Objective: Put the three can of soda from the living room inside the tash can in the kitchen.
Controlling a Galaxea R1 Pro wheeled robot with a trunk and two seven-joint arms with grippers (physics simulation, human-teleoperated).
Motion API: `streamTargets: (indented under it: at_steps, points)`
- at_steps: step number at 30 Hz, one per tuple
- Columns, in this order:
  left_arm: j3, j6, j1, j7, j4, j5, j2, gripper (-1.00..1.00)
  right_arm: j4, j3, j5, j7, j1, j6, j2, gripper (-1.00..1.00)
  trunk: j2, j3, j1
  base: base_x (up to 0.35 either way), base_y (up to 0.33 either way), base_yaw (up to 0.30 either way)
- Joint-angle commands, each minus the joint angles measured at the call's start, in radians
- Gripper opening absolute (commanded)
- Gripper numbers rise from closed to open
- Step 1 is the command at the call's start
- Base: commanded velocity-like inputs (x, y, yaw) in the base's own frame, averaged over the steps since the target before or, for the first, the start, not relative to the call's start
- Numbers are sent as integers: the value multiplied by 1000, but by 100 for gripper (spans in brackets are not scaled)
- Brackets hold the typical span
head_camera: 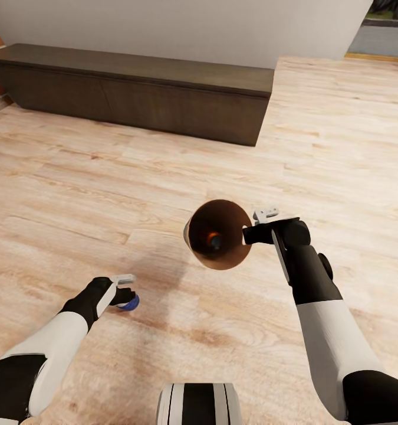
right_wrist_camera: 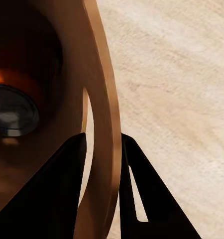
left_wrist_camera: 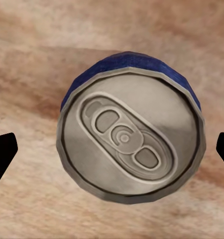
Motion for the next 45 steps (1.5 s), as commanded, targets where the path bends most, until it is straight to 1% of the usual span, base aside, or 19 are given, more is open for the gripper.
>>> streamTargets:
  at_steps: [1, 18, 23, 26, 34, 35, 39, 45]
  points:
    - [0, 0, 0, 0, 0, 0, 0, 100, -1, 1, -33, 7, 0, 4, 1, -100, 0, -1, 0, 0, 0, 0]
    - [0, 0, 0, -1, -1, 0, 0, 100, -17, 2, -32, 7, 0, 4, 1, -100, 0, -3, 0, 0, 0, 0]
    - [0, 0, 0, -1, 0, 0, 0, 100, -17, 12, -32, 7, 0, 4, 1, -100, -1, -23, 2, 0, 0, 0]
    - [1, 0, 0, -1, 0, 0, 0, 100, -17, 20, -32, 7, 1, 4, 0, -100, -1, -23, 2, 0, 0, 0]
    - [1, -3, 0, -1, -1, 0, 0, 100, -18, 26, -32, 7, 1, 4, 1, -100, -1, -23, 2, 0, 0, 0]
    - [1, -4, 0, -1, -1, 0, 1, -100, -18, 26, -32, 7, 1, 4, 1, -100, -1, -23, 2, 0, 0, 0]
    - [0, -25, 1, -1, -1, 0, 1, -100, -18, 26, -32, 7, 1, 4, 1, -100, -1, -23, 2, 0, 0, 0]
    - [1, -34, 2, -1, -1, 0, 0, -100, -18, 27, -32, 7, 1, 4, 1, -100, -1, -23, 2, 0, 0, 0]
